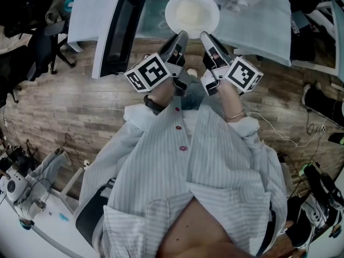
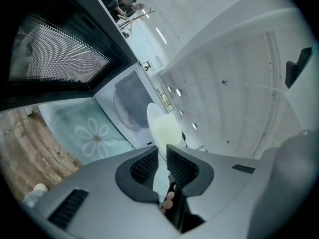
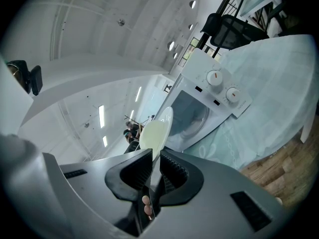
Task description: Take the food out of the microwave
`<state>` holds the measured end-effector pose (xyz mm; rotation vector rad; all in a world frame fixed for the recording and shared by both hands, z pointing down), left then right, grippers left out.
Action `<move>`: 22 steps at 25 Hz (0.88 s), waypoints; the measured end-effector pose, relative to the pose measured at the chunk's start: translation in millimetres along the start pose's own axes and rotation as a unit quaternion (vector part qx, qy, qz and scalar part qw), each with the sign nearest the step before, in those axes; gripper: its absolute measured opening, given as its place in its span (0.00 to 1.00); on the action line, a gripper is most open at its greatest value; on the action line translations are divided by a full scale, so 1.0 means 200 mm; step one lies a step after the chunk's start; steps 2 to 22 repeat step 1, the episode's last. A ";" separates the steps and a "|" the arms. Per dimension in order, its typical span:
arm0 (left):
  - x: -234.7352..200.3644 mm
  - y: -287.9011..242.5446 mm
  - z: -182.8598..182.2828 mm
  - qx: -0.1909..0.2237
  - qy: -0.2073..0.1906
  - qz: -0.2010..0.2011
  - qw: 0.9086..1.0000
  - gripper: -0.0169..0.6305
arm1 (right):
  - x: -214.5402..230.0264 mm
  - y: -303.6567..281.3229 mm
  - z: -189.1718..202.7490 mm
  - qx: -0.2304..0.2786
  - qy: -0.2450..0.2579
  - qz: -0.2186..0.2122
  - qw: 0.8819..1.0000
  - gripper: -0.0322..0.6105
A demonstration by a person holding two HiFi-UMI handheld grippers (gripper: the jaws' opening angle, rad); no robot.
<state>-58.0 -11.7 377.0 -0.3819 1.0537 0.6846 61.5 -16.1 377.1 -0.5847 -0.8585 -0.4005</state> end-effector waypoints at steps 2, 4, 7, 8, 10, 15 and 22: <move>0.00 0.00 0.00 0.000 0.000 0.000 1.000 0.12 | 0.01 0.01 0.00 -0.002 -0.004 0.007 1.000 0.16; 0.00 0.00 0.00 0.000 0.000 0.000 1.000 0.12 | 0.01 0.01 0.00 -0.002 -0.004 0.007 1.000 0.16; 0.00 0.00 0.00 0.000 0.000 0.000 1.000 0.12 | 0.01 0.01 0.00 -0.002 -0.004 0.007 1.000 0.16; 0.00 0.00 0.00 0.000 0.000 0.000 1.000 0.12 | 0.01 0.01 0.00 -0.002 -0.004 0.007 1.000 0.16; 0.00 0.00 0.00 0.000 0.000 0.000 1.000 0.12 | 0.01 0.01 0.00 -0.002 -0.004 0.007 1.000 0.16; 0.00 0.00 0.00 0.000 0.000 0.000 1.000 0.12 | 0.01 0.01 0.00 -0.002 -0.004 0.007 1.000 0.16; 0.00 0.00 0.00 0.000 0.000 0.000 1.000 0.12 | 0.01 0.01 0.00 -0.002 -0.004 0.007 1.000 0.16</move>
Point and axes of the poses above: the fingertips, and each gripper's own axes: y backward along the fingers, x to its right, z out of its underside, the point moved 4 cm from there along y, backward along the fingers, and after that the axes turned 14 degrees about z, right-handed, at the moved point
